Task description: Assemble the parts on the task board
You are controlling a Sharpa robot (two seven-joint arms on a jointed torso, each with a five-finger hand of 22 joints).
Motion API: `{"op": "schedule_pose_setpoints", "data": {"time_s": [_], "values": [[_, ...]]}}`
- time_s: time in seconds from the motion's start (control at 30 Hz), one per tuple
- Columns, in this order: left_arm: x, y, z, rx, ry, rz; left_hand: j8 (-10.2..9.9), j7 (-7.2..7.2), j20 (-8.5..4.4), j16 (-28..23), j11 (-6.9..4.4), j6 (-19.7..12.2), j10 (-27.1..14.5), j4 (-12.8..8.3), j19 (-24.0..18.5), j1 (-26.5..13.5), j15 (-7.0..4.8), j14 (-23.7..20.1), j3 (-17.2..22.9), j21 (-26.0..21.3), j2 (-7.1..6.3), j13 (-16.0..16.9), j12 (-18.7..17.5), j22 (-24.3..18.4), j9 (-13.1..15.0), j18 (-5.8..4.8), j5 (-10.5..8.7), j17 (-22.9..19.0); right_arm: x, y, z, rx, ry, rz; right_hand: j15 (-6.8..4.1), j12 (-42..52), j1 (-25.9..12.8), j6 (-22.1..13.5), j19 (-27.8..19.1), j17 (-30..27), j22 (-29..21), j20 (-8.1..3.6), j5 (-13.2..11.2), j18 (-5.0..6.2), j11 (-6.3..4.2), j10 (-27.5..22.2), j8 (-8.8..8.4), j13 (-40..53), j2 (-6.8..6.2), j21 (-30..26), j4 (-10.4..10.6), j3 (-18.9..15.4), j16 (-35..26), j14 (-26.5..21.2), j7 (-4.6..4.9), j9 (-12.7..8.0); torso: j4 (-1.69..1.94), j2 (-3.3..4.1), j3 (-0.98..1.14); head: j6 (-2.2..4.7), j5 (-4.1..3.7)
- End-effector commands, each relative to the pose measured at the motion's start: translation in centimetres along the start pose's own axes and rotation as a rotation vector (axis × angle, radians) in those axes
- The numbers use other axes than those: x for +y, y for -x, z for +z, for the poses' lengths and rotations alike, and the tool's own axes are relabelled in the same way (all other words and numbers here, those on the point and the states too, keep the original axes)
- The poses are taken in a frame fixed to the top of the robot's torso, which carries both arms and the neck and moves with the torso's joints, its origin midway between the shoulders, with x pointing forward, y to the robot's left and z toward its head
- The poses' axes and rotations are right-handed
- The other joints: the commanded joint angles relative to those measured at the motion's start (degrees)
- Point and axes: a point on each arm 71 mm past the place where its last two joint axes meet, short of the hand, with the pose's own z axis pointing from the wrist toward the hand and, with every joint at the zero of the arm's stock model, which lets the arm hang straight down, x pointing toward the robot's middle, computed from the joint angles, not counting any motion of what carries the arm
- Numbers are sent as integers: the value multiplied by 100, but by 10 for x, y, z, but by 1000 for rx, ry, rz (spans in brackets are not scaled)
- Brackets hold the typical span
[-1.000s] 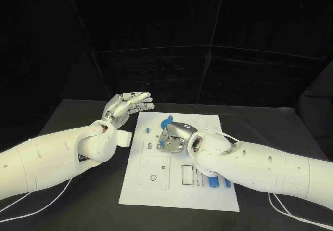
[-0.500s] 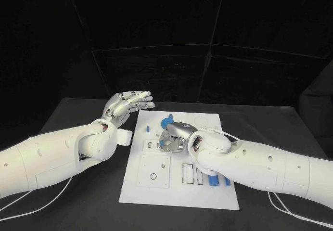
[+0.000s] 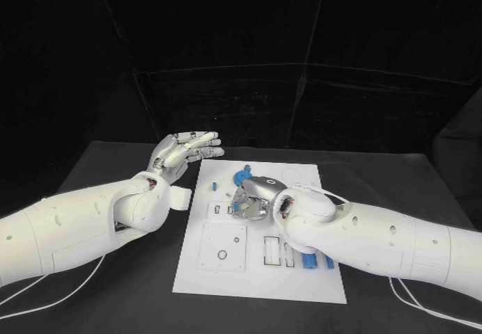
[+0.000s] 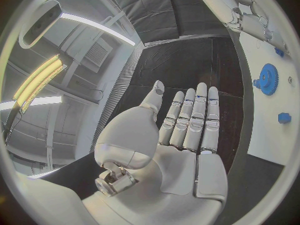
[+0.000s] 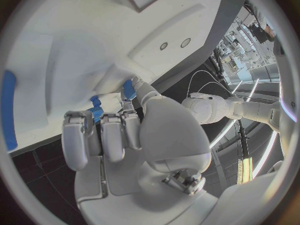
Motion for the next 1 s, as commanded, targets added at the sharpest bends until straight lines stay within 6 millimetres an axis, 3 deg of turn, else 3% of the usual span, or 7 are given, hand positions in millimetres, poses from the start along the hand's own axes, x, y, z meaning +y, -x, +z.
{"op": "schedule_pose_setpoints", "data": {"time_s": [0.03, 0.73, 1.0], "values": [[-1, -2, 1, 15, -7, -13, -20, 70, 28, -36, 11, 4, 12, -32, 30, 9, 0, 22, -12, -39, 7, -2, -32, -5, -3, 37, -2, 2, -6, -4, -1, 21, -35, -17, 37, -32, -70, -40, 439, 720, 1304, 34, 24, -31, 43, 240, -38, 891, 3, -32, -8, 52, -19, 420, 24, -10, -5, 2, -2, 3, -7], [-1, -2, 1, 16, -3, -14, -20, 70, 28, -36, 11, 4, 12, -32, 30, 9, 0, 22, -12, -39, 7, -2, -32, -5, -3, 37, -2, 2, -6, -4, -1, 26, -34, -28, 150, -323, -272, -483, 374, 639, 1226, 135, 30, -11, 178, 85, -280, 691, -289, -73, -24, 56, -64, 401, 182, -49, 1, 0, -4, -16, -16], [-1, -2, 1, 15, -1, -13, -22, 70, 28, -40, 11, 4, 12, -40, 33, 16, 0, 24, -12, -40, 5, -2, -35, -7, -2, 37, -2, 2, -5, -4, -1, 22, -36, -26, 173, -362, -363, -579, 369, 631, 1220, 163, 73, -9, 200, 65, -313, 661, -395, -77, 1, -10, -70, 399, 200, -40, 0, -2, -3, -25, -8]]}}
